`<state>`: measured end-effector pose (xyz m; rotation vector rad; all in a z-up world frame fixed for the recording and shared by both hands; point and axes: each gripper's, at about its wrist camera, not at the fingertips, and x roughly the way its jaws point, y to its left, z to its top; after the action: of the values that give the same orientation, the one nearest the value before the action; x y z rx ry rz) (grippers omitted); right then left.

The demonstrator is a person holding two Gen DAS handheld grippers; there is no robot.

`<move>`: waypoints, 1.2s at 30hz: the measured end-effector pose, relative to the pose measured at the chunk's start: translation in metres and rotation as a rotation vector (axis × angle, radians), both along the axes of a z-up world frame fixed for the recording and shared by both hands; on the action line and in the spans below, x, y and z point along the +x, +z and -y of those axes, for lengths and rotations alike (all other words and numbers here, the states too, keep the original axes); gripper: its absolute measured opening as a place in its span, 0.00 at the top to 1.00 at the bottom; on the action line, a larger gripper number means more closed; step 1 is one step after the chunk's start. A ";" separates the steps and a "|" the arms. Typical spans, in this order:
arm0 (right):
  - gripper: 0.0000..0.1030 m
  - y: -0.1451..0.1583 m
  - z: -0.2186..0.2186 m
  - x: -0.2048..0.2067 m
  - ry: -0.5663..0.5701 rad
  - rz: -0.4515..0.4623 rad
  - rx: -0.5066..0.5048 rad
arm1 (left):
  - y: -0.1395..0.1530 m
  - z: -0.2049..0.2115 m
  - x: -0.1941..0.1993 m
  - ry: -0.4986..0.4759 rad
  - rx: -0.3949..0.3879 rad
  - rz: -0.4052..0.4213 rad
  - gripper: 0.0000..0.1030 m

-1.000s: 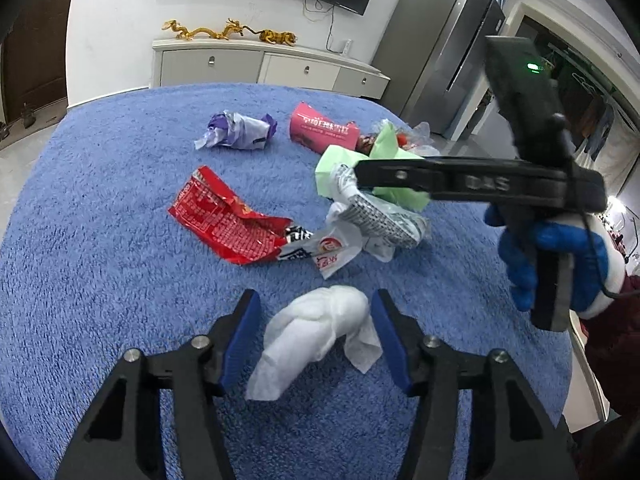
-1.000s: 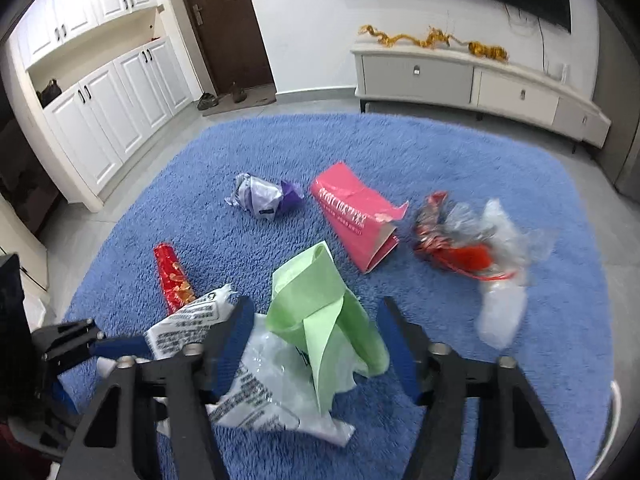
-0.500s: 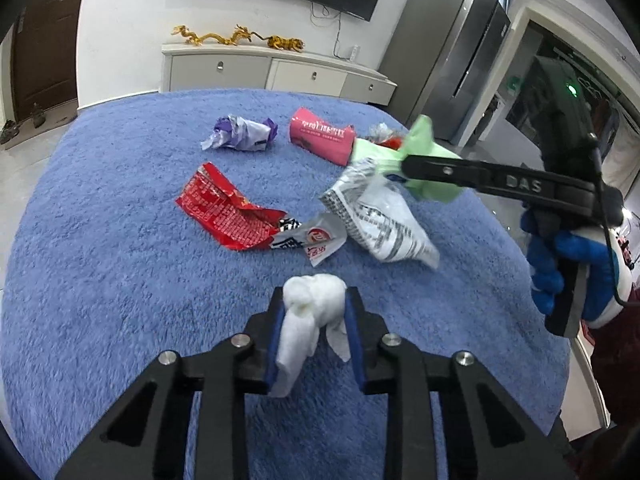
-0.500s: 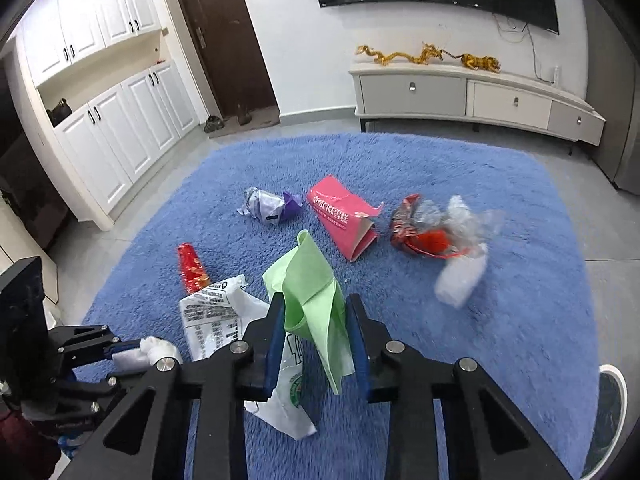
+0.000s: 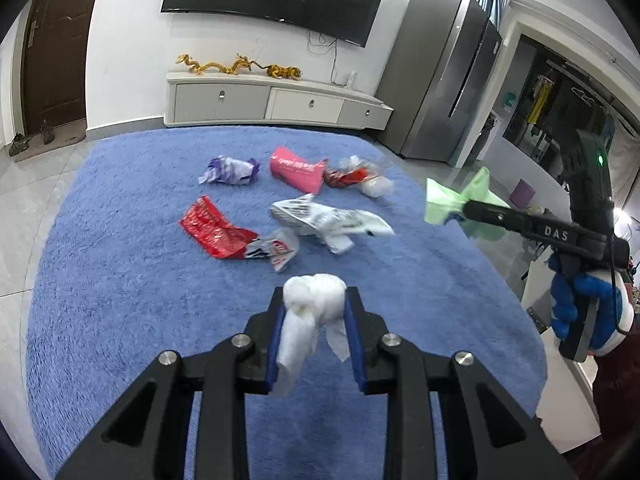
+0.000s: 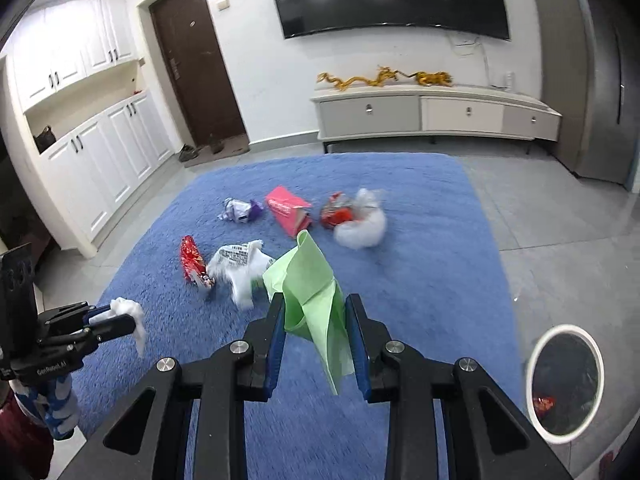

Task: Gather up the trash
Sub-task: 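Carry tissue and green paper over the trash bin and open both tools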

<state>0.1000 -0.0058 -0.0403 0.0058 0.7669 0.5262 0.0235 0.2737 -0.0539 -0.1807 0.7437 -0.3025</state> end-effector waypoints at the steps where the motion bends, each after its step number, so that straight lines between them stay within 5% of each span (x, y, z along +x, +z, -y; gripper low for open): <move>1: 0.73 0.001 0.007 -0.004 -0.009 0.003 0.005 | 0.002 0.004 -0.002 -0.003 0.000 0.004 0.75; 22: 0.73 -0.015 0.119 -0.043 -0.219 -0.013 0.096 | 0.016 0.112 0.022 -0.159 0.038 0.004 0.75; 36: 0.73 -0.061 0.246 -0.024 -0.527 -0.097 0.118 | -0.002 0.253 0.106 -0.372 0.105 -0.080 0.75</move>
<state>0.0762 -0.2520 -0.1015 0.3367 0.7911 0.0680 0.1296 0.0211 -0.0562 0.0479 0.8701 -0.6111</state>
